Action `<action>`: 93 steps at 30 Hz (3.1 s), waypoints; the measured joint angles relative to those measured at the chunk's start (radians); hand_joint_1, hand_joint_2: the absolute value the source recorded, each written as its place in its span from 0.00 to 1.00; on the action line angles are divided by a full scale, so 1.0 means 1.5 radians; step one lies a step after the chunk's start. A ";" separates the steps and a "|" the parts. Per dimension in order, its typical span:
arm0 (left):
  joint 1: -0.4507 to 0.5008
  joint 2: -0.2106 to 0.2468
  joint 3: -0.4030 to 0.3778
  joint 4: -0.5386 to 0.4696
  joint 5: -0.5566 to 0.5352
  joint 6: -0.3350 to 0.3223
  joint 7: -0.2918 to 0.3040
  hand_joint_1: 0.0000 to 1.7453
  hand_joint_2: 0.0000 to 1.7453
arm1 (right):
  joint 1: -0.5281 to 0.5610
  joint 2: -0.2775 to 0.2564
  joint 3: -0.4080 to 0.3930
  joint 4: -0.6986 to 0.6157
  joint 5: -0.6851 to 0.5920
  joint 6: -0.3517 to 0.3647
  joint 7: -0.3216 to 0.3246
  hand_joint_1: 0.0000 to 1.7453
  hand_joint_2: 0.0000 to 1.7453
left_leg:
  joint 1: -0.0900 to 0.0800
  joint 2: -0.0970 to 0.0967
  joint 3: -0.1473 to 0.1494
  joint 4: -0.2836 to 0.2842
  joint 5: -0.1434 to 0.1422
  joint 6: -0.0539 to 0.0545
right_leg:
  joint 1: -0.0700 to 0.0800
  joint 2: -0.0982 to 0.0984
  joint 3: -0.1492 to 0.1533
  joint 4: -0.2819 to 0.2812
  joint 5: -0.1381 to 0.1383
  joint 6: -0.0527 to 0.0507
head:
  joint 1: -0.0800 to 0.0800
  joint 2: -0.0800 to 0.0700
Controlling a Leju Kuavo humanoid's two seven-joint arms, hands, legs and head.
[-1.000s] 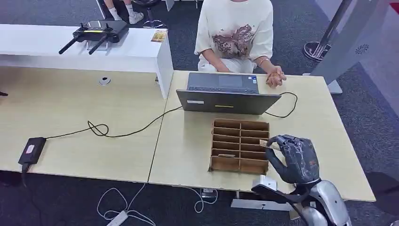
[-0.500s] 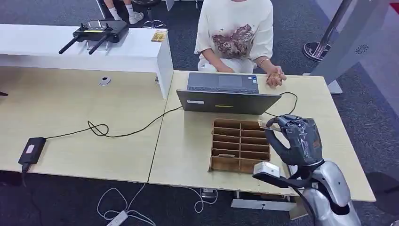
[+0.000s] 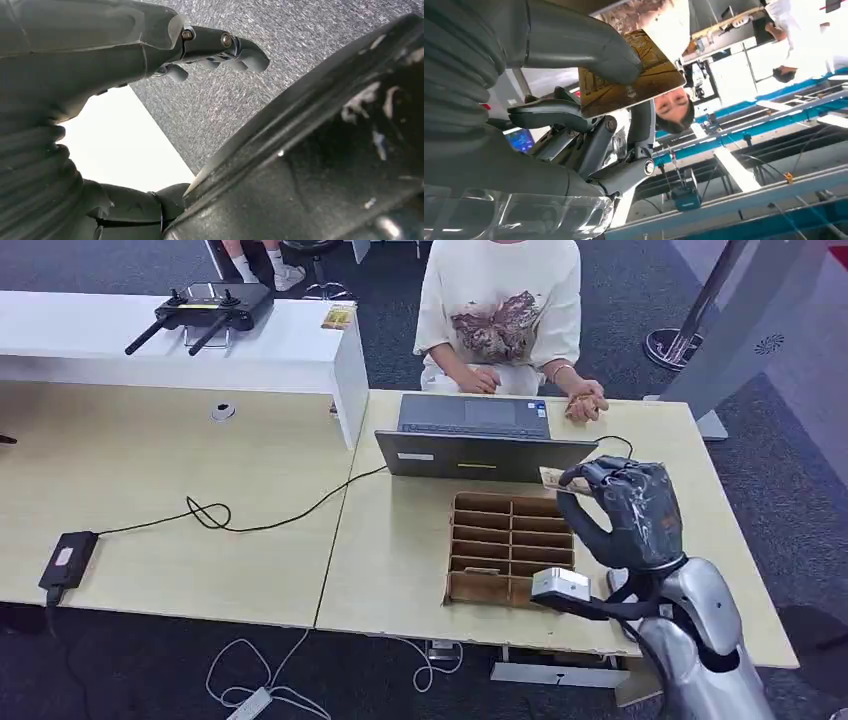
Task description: Pass the card to the sensor for recognition and then transmit it.
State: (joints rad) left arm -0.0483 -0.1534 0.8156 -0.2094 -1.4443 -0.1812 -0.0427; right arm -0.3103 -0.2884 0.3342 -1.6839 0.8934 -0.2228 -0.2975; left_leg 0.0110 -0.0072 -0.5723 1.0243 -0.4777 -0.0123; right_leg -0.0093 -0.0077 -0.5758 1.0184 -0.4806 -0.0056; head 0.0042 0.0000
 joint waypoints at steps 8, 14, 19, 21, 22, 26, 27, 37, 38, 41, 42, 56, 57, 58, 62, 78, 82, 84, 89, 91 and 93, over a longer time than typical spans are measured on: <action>0.000 0.000 0.000 0.000 -0.002 -0.003 0.000 0.00 1.00 | -0.024 0.000 0.011 0.008 0.006 -0.014 -0.001 1.00 1.00 | 0.000 0.000 0.000 0.000 0.000 0.000 | 0.000 0.000 0.000 0.000 0.000 0.000 | 0.000 0.000; 0.000 0.000 0.000 0.000 -0.005 -0.005 0.000 0.00 1.00 | -0.050 0.000 0.024 0.018 0.040 -0.033 0.010 1.00 1.00 | 0.000 0.000 0.000 0.000 0.000 0.000 | 0.000 0.000 0.000 0.000 0.000 0.000 | 0.000 0.000; 0.000 0.000 0.000 0.000 -0.005 -0.005 0.000 0.00 1.00 | -0.057 0.000 0.031 0.024 0.041 -0.033 0.011 1.00 1.00 | 0.000 0.000 0.000 0.000 0.000 0.000 | 0.000 0.000 0.000 0.000 0.000 0.000 | 0.000 0.000; 0.000 0.000 0.000 0.000 -0.005 -0.005 0.000 0.00 1.00 | -0.058 0.000 0.033 0.025 0.041 -0.033 0.011 1.00 1.00 | 0.000 0.000 0.000 0.000 0.000 0.000 | 0.000 0.000 0.000 0.000 0.000 0.000 | 0.000 0.000; 0.000 0.000 0.000 0.000 -0.005 -0.005 0.000 0.00 1.00 | -0.058 0.000 0.034 0.026 0.041 -0.033 0.011 1.00 1.00 | 0.000 0.000 0.000 0.000 0.000 0.000 | 0.000 0.000 0.000 0.000 0.000 0.000 | 0.000 0.000; 0.000 0.000 0.000 0.000 -0.005 -0.005 0.000 0.00 1.00 | -0.059 0.000 0.038 0.027 0.041 -0.033 0.011 1.00 1.00 | 0.000 0.000 0.000 0.000 0.000 0.000 | 0.000 0.000 0.000 0.000 0.000 0.000 | 0.000 0.000; 0.000 0.000 0.000 0.000 -0.005 -0.005 0.000 0.00 1.00 | -0.059 0.000 0.038 0.028 0.041 -0.033 0.011 1.00 1.00 | 0.000 0.000 0.000 0.000 0.000 0.000 | 0.000 0.000 0.000 0.000 0.000 0.000 | 0.000 0.000; -0.001 0.001 -0.003 0.000 -0.012 -0.010 -0.005 0.00 1.00 | -0.117 0.001 0.053 0.063 0.099 -0.043 0.043 1.00 1.00 | 0.000 0.000 0.000 0.000 0.001 0.000 | 0.000 0.000 0.000 0.000 0.001 0.000 | 0.000 0.000; -0.001 0.001 -0.004 0.000 -0.013 -0.010 -0.005 0.00 1.00 | -0.126 0.002 0.054 0.070 0.101 -0.043 0.046 1.00 1.00 | 0.000 0.000 0.000 0.000 0.001 0.000 | 0.000 0.000 0.000 0.000 0.001 0.000 | 0.000 0.000; -0.001 0.001 -0.007 0.000 -0.015 -0.012 -0.007 0.00 1.00 | -0.152 0.004 0.058 0.096 0.108 -0.041 0.052 1.00 1.00 | 0.000 0.000 0.000 0.000 0.001 0.000 | 0.000 0.000 0.000 0.000 0.001 0.000 | 0.000 0.000; -0.001 0.001 -0.008 0.000 -0.015 -0.012 -0.008 0.00 1.00 | -0.163 0.005 0.061 0.106 0.109 -0.040 0.054 1.00 1.00 | 0.000 0.000 0.000 0.000 0.001 0.000 | 0.000 0.000 0.000 0.000 0.001 0.000 | 0.000 0.000; -0.001 0.002 -0.024 0.000 -0.023 -0.016 -0.016 0.00 1.00 | -0.264 0.031 0.073 0.215 0.136 -0.006 0.087 1.00 1.00 | 0.000 0.000 0.000 0.000 0.001 -0.001 | 0.000 0.000 0.000 0.000 0.001 -0.001 | 0.000 0.000; -0.001 0.002 -0.025 0.000 -0.024 -0.017 -0.017 0.00 1.00 | -0.272 0.033 0.074 0.222 0.136 0.000 0.088 1.00 1.00 | 0.000 0.000 0.000 0.000 0.001 -0.001 | 0.000 0.000 0.000 0.001 0.001 -0.001 | 0.000 0.000; -0.001 0.003 -0.027 0.000 -0.024 -0.018 -0.018 0.00 1.00 | -0.282 0.036 0.076 0.234 0.138 0.010 0.091 1.00 1.00 | 0.000 0.000 0.000 0.000 0.001 -0.001 | 0.000 0.000 0.000 0.001 0.001 -0.001 | 0.000 0.000; -0.002 0.004 -0.032 0.000 -0.024 -0.020 -0.018 0.00 1.00 | -0.331 0.056 0.081 0.294 0.142 0.052 0.099 1.00 1.00 | 0.000 0.000 0.000 0.000 0.001 -0.001 | 0.000 0.000 0.000 0.001 0.002 0.000 | 0.000 0.000; -0.004 0.004 -0.034 0.000 -0.023 -0.026 -0.018 0.00 1.00 | -0.520 0.155 0.103 0.602 0.110 0.109 0.141 1.00 1.00 | 0.000 -0.001 0.000 0.000 0.002 -0.001 | 0.000 0.000 0.000 0.001 0.002 -0.001 | 0.000 0.000; -0.004 0.004 -0.034 0.000 -0.023 -0.031 -0.018 0.00 1.00 | -0.550 0.168 0.103 0.664 0.107 0.114 0.150 1.00 1.00 | 0.000 -0.001 0.000 0.000 0.002 -0.001 | 0.000 0.000 0.000 0.001 0.002 -0.001 | 0.000 0.000; -0.004 0.004 -0.034 0.000 -0.023 -0.032 -0.019 0.00 1.00 | -0.559 0.170 0.103 0.687 0.102 0.114 0.151 1.00 1.00 | 0.000 -0.001 0.000 0.000 0.002 -0.001 | 0.000 0.000 0.000 0.001 0.002 -0.001 | 0.000 0.000; -0.004 0.004 -0.034 0.000 -0.023 -0.034 -0.020 0.00 1.00 | -0.568 0.171 0.095 0.736 0.083 0.112 0.151 1.00 1.00 | 0.000 -0.001 0.000 0.000 0.002 -0.001 | 0.000 0.000 -0.001 0.001 0.002 -0.001 | 0.000 0.000; -0.004 0.004 -0.034 0.000 -0.023 -0.034 -0.020 0.00 1.00 | -0.569 0.171 0.089 0.749 0.083 0.110 0.154 1.00 1.00 | 0.000 -0.001 0.000 0.000 0.002 -0.001 | 0.000 0.000 -0.001 0.001 0.002 -0.001 | 0.000 0.000; -0.004 0.004 -0.034 0.000 -0.023 -0.034 -0.020 0.00 1.00 | -0.570 0.171 0.085 0.760 0.082 0.108 0.156 1.00 1.00 | 0.000 -0.001 0.000 0.000 0.002 -0.001 | 0.000 0.000 -0.001 0.001 0.002 -0.001 | 0.000 0.000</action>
State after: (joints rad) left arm -0.0539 -0.1469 0.7645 -0.2094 -1.4782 -0.2319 -0.0729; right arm -1.1648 -0.0320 0.4612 -0.5440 1.0170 -0.0603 -0.0633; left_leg 0.0111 -0.0083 -0.5725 1.0248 -0.4741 -0.0144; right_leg -0.0093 -0.0078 -0.5767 1.0194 -0.4775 -0.0066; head 0.0042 0.0000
